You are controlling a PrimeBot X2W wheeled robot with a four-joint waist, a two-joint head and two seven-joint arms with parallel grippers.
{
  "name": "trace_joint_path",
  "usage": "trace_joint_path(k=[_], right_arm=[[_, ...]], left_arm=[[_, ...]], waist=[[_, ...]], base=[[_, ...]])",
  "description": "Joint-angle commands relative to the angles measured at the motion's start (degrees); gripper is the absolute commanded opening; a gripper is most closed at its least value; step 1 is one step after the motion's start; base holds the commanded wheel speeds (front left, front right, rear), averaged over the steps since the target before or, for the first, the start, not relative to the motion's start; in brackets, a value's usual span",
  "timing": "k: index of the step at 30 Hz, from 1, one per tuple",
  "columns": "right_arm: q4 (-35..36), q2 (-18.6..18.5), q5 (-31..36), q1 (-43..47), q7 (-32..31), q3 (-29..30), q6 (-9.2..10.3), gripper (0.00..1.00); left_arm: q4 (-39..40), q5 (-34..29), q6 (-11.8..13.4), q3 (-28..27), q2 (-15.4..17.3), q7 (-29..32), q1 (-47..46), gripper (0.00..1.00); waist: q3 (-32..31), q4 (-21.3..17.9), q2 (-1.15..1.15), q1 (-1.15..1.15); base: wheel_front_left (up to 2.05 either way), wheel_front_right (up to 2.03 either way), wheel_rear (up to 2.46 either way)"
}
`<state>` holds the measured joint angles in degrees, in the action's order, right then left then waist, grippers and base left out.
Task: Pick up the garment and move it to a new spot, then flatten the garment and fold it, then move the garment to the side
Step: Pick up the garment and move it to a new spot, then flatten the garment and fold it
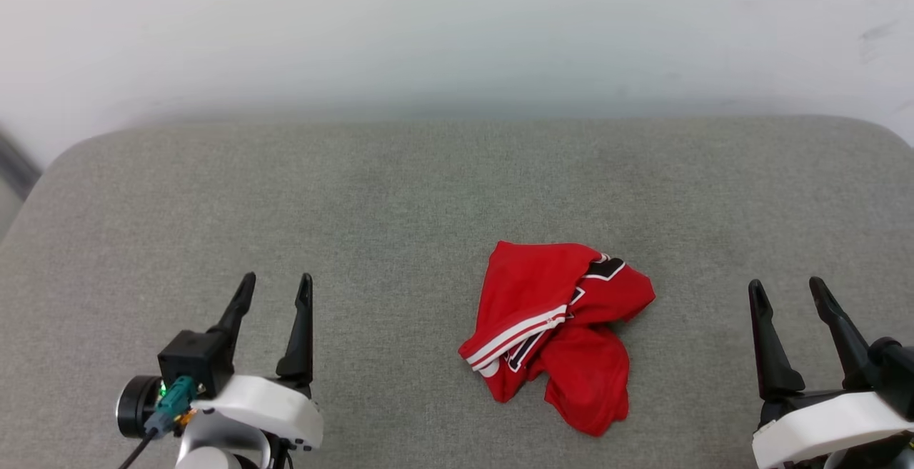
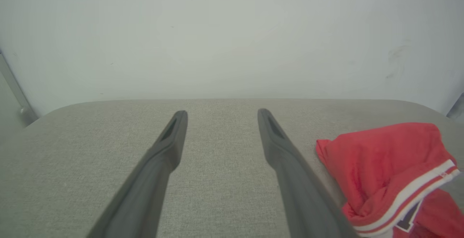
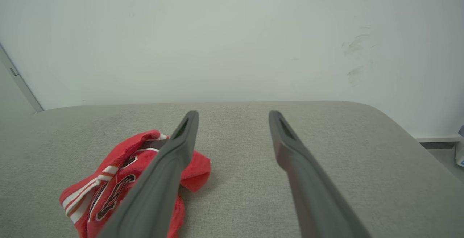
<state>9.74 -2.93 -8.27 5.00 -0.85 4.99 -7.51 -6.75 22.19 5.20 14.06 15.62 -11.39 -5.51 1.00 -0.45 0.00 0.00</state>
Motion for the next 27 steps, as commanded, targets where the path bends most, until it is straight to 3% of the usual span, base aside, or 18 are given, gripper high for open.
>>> trace_joint_path(k=[1,20,27], right_arm=[[0.4,0.0,0.1,0.7,-0.2,0.1,0.03,1.0],[3.4,0.1,1.0,0.2,-1.8,-0.7,0.04,1.0],[4.0,0.0,1.2,-0.8,-2.0,-0.9,0.03,1.0]], left_arm=[[0.2,0.2,0.1,0.1,0.0,0.1,1.0,1.0],[-0.1,1.7,0.3,0.7,-0.4,0.7,-0.4,1.0],[0.4,1.1,-4.3,7.7,-2.3,8.6,-7.9,1.0]], waist=[[-0.5,-0.1,0.0,0.0],[-0.4,0.8,0.0,0.0],[2.1,1.4,0.0,0.0]], base=[[0.0,0.0,0.0],[0.0,0.0,0.0],[0.0,0.0,0.0]])
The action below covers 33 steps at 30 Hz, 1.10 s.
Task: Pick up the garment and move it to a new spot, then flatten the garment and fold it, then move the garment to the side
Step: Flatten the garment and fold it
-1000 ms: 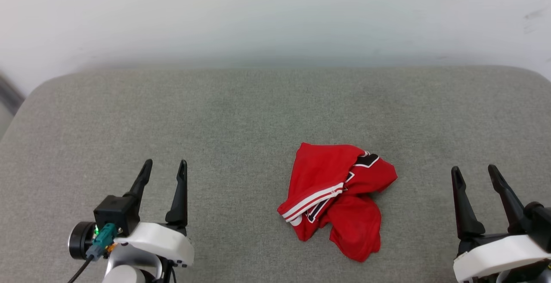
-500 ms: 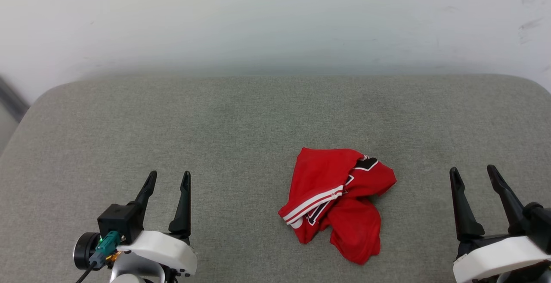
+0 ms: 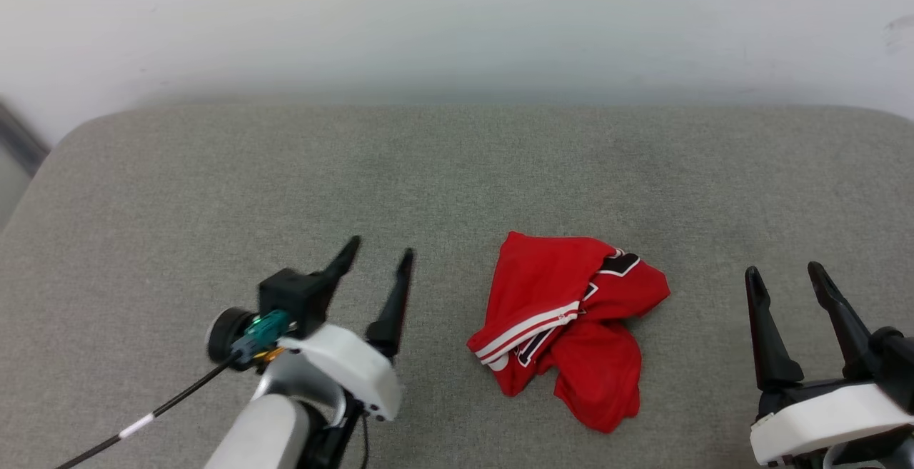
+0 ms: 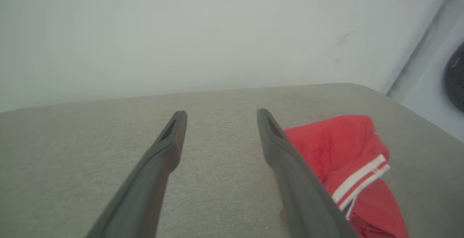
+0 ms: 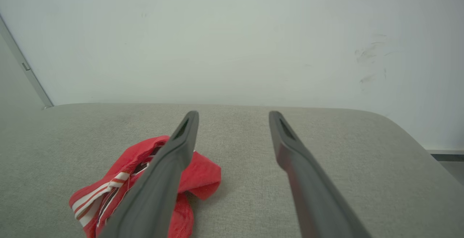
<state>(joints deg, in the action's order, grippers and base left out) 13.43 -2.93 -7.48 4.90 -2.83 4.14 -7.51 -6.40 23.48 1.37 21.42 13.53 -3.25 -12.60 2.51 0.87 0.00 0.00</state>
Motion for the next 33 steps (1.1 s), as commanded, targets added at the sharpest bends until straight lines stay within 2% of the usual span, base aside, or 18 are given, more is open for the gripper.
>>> trace_joint_path(k=[1,5,10,16,22,23,24,25,29,33], right_arm=[[0.3,0.1,0.5,-0.9,-0.1,-0.3,0.03,1.0],[0.2,0.0,0.5,-1.8,0.0,-1.0,0.04,1.0],[-0.4,0.1,0.1,-2.9,0.2,-1.5,0.03,1.0],[-1.2,0.1,-0.3,-4.1,0.8,-1.7,0.04,1.0],[-2.3,0.1,-0.9,-5.9,2.0,-2.0,0.04,1.0],[-2.5,0.1,-1.0,-6.2,2.3,-2.2,0.04,1.0],[-2.8,0.1,-1.1,-6.5,2.5,-2.3,0.04,1.0],[-3.2,0.1,-1.3,-6.6,2.7,-2.3,0.04,1.0],[-4.3,0.1,-1.7,-7.0,3.5,-2.0,0.04,1.0],[-5.1,0.1,-1.6,-7.1,3.7,-1.7,0.04,1.0]], left_arm=[[-0.1,0.0,-1.3,1.9,-1.0,2.1,-2.0,1.0],[-1.2,0.6,-4.8,7.4,-2.9,9.4,-6.0,1.0],[-2.2,2.7,-7.6,13.5,-3.5,18.8,-8.4,1.0],[-2.8,4.5,-8.5,17.8,-1.6,25.1,-11.1,1.0],[-5.2,4.4,-8.7,20.1,0.0,28.8,-15.9,1.0],[-5.6,4.7,-8.7,20.5,0.0,29.4,-16.5,0.66],[-5.8,5.0,-8.8,20.8,0.1,29.4,-17.2,0.36],[-5.9,5.4,-8.8,21.1,0.2,29.1,-17.7,0.0],[-5.1,6.2,-8.8,21.2,0.5,26.4,-19.1,0.0],[-2.7,6.9,-8.1,18.7,0.4,21.6,-19.2,0.0]], waist=[[1.0,0.0,0.0,0.0],[2.5,-0.7,0.0,0.0],[4.1,-2.2,0.0,0.0],[6.5,-3.6,0.0,0.0],[9.6,-4.8,0.0,0.0],[10.0,-5.0,0.0,0.0],[10.2,-5.2,0.0,0.0],[10.4,-5.3,0.0,0.0],[10.4,-5.2,0.0,0.0],[9.8,-4.0,0.0,0.0]], base=[[0.0,0.0,0.0],[0.0,0.0,0.0],[0.0,0.0,0.0],[0.0,0.0,0.0],[0.0,0.0,0.0],[0.0,0.0,0.0],[0.0,0.0,0.0],[0.0,0.0,0.0],[0.0,0.0,0.0],[0.0,0.0,0.0]])
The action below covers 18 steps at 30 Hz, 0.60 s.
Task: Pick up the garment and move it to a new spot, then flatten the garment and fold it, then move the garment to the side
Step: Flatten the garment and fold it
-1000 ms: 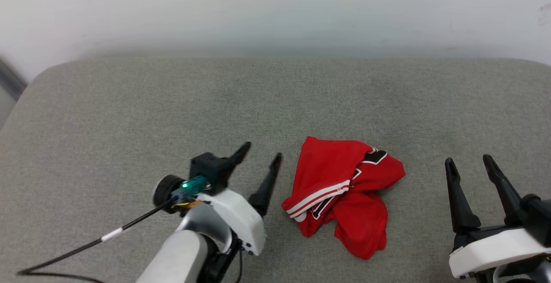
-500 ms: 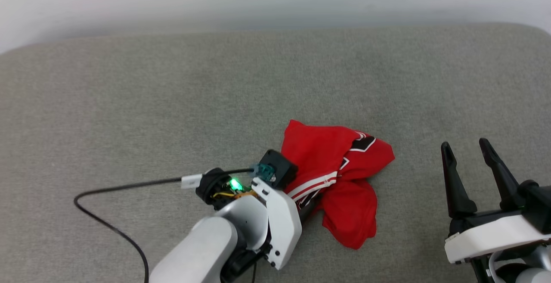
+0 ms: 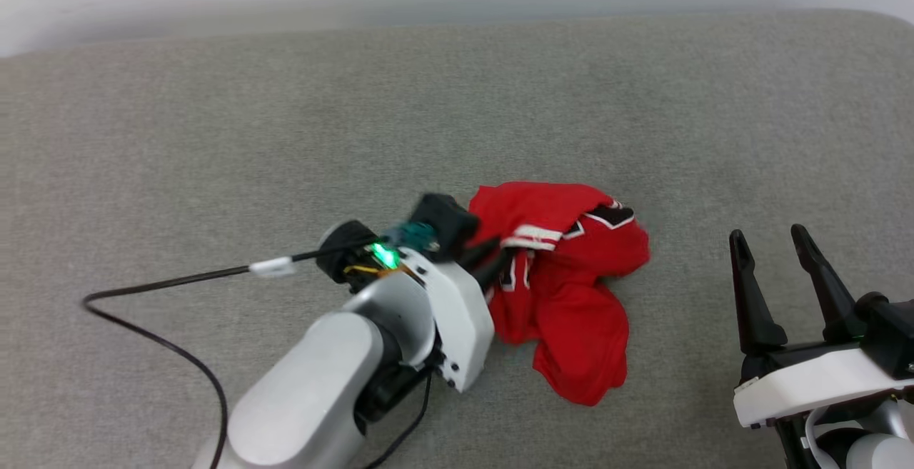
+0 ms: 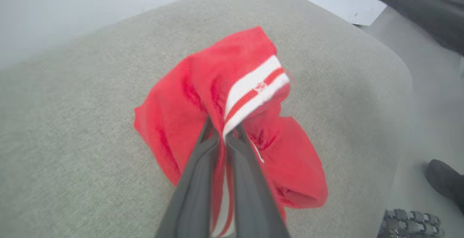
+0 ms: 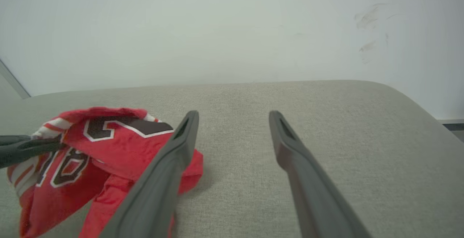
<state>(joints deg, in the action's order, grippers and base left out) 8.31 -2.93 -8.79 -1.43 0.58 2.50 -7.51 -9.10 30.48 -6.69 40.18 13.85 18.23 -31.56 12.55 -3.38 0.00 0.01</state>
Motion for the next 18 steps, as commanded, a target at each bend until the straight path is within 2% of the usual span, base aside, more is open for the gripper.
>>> trace_joint_path(k=[1,11,15,18], right_arm=[[-0.1,0.1,-0.3,-0.8,0.3,-0.1,0.04,1.0],[0.1,0.0,-0.2,0.6,-0.2,0.1,0.04,1.0],[0.2,0.1,0.0,0.9,-0.5,0.1,0.04,1.0],[0.3,0.1,0.2,0.7,-0.8,0.0,0.04,1.0]], left_arm=[[0.6,0.1,0.6,-1.0,0.2,-1.1,0.2,0.0],[1.6,7.3,12.1,-14.4,3.6,-8.8,14.5,0.0],[-0.3,10.5,13.7,-16.4,4.0,-8.9,20.9,0.0],[-1.8,12.1,13.4,-16.1,3.4,-8.5,24.1,0.0]], waist=[[-0.5,0.6,0.0,-0.01],[-2.4,3.4,0.0,-0.01],[-2.5,4.0,0.0,-0.01],[-2.7,4.2,0.0,-0.01]], base=[[0.0,0.0,0.0],[0.0,0.0,0.0],[0.0,0.0,0.0],[0.0,0.0,0.0]])
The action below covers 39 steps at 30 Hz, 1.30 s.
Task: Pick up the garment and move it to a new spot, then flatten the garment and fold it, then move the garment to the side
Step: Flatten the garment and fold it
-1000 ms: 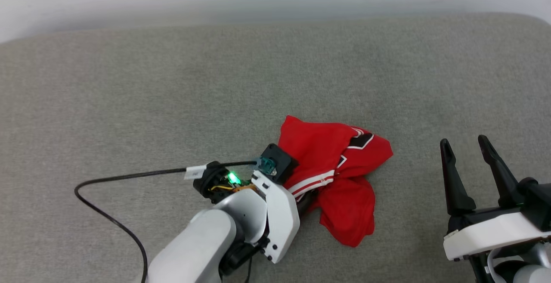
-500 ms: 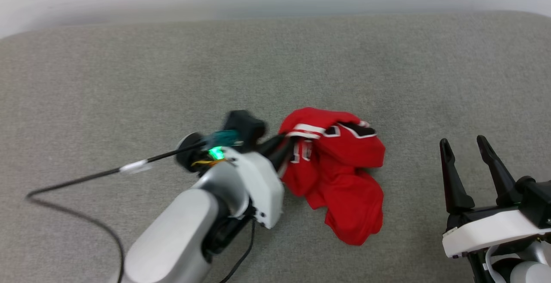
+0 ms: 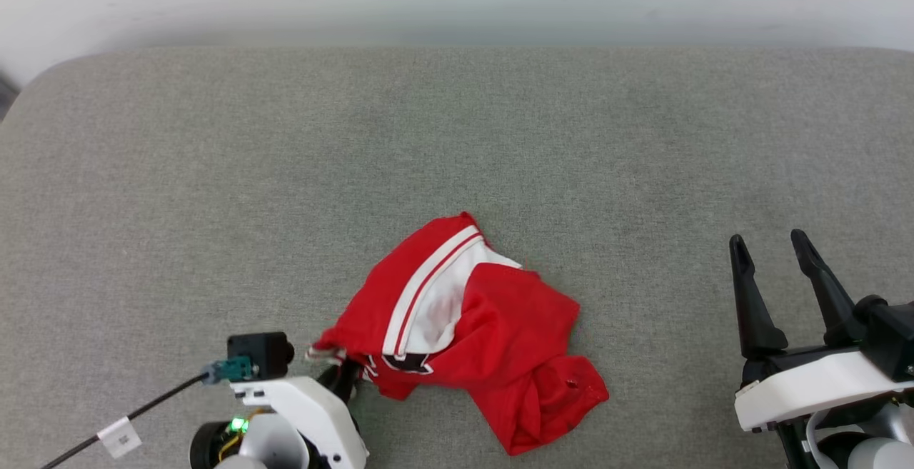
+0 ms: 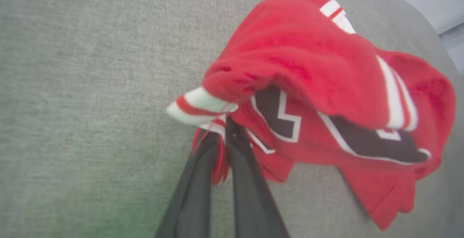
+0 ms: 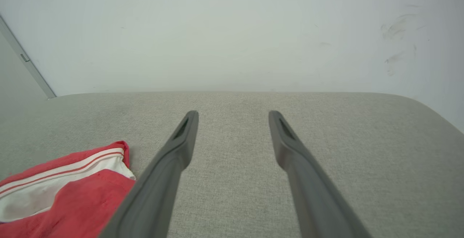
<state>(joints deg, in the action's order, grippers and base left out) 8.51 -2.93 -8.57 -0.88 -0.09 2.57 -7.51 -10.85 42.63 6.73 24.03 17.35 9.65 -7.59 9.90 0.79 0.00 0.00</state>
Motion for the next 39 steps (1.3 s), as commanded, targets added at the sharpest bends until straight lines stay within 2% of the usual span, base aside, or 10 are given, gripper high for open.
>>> trace_joint_path(k=[1,2,3,13,18,21,25,31,39], right_arm=[[0.2,0.1,0.1,0.1,-0.2,0.0,0.04,1.0],[0.3,0.1,0.2,0.1,-0.2,0.0,0.04,1.0],[0.3,0.1,0.3,0.2,-0.2,0.1,0.04,1.0],[1.2,0.1,0.8,2.4,-1.2,0.9,0.04,1.0],[2.0,0.1,0.4,3.2,-1.6,1.2,0.04,1.0],[2.4,0.1,0.3,3.0,-1.8,1.3,0.04,1.0],[2.9,0.1,0.2,2.5,-1.6,1.2,0.04,1.0],[2.8,0.1,-0.3,1.5,-1.2,1.0,0.04,1.0],[1.6,0.0,-1.0,-0.1,-0.3,0.4,0.04,1.0]], left_arm=[[-0.4,0.2,-0.3,0.3,-0.3,0.0,0.6,0.2],[-0.7,0.2,-0.5,0.5,-0.5,-0.2,1.0,0.65],[-0.8,0.0,-0.6,0.6,-0.6,-0.8,1.2,1.0],[4.1,-4.4,-0.6,0.8,-0.2,-8.5,-0.7,1.0],[9.5,-7.6,-0.4,2.2,1.8,-7.4,-2.8,1.0],[12.0,-10.2,-1.4,4.7,3.8,-4.0,-5.4,1.0],[13.2,-12.1,-5.4,9.4,7.0,4.5,-9.5,1.0],[12.9,-10.8,-10.7,14.7,10.0,17.6,-14.5,1.0],[10.1,-9.0,-12.6,17.5,11.0,25.8,-18.7,1.0]], waist=[[-0.1,0.0,0.0,0.0],[-0.3,0.1,0.0,0.0],[-0.6,0.1,0.0,0.0],[-4.9,0.3,0.0,0.0],[-5.5,0.3,0.0,0.0],[-5.2,0.2,0.0,0.0],[-4.1,-0.3,0.0,0.0],[-1.5,-1.6,0.0,0.0],[1.7,-3.2,0.0,0.0]], base=[[0.0,0.0,0.0],[0.0,0.0,0.0],[0.0,0.0,0.0],[0.0,0.0,0.0],[0.0,0.0,0.0],[0.0,0.0,0.0],[0.0,0.0,0.0],[0.0,0.0,0.0],[0.0,0.0,0.0]])
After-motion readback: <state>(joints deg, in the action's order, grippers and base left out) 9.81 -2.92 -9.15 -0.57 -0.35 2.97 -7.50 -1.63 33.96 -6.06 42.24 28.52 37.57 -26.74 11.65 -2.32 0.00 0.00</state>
